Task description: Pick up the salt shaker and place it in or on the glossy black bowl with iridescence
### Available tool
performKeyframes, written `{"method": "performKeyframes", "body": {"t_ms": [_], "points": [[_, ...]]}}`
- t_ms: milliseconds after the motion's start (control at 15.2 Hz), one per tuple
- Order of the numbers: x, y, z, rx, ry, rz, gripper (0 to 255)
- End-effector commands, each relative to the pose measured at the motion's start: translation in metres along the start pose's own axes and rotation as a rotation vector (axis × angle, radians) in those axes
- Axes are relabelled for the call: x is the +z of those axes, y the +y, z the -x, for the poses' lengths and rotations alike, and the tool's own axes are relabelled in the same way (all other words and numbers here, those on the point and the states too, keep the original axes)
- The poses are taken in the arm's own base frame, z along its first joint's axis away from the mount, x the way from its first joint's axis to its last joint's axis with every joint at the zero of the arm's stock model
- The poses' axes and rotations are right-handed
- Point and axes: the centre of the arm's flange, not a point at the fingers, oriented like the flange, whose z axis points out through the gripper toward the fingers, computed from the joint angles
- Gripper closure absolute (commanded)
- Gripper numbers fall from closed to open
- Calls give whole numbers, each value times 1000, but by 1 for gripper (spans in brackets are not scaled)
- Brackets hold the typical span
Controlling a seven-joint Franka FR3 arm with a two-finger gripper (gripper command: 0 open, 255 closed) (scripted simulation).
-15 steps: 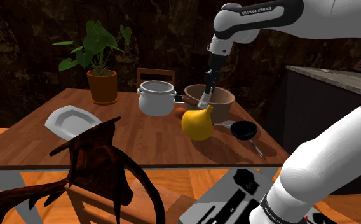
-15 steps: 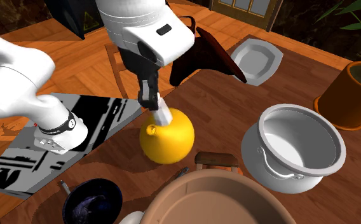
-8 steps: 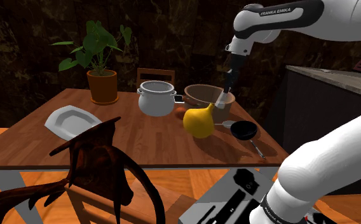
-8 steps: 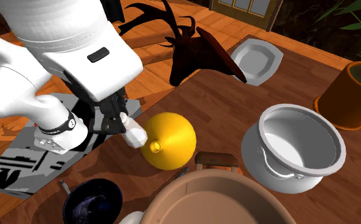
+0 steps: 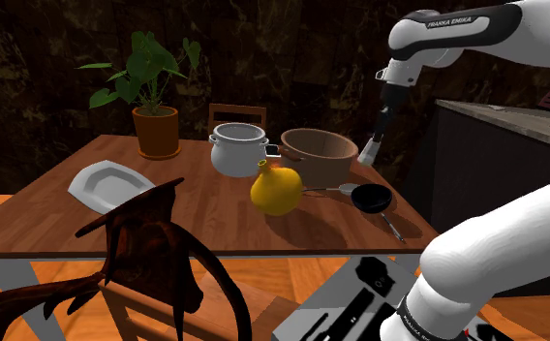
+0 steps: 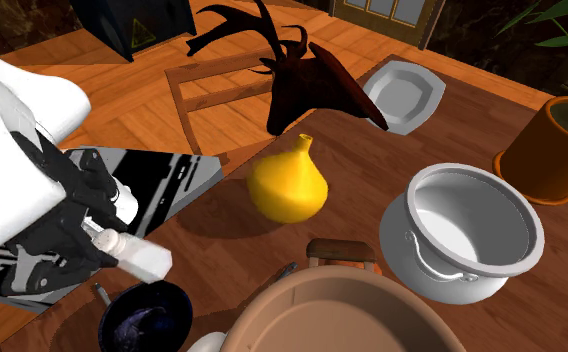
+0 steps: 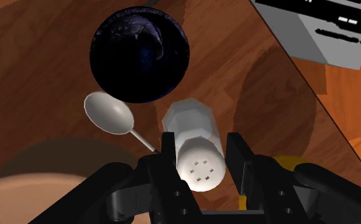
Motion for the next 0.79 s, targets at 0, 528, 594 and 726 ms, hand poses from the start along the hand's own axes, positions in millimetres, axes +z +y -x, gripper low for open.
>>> {"method": "performKeyframes", "body": {"t_ms": [0, 528, 594, 726], "points": [[-6, 17, 18, -1, -1, 0, 255], [21, 40, 40, -1, -1, 0, 255], [26, 41, 40, -1, -1, 0, 255], [37, 42, 40, -1, -1, 0, 255]]}}
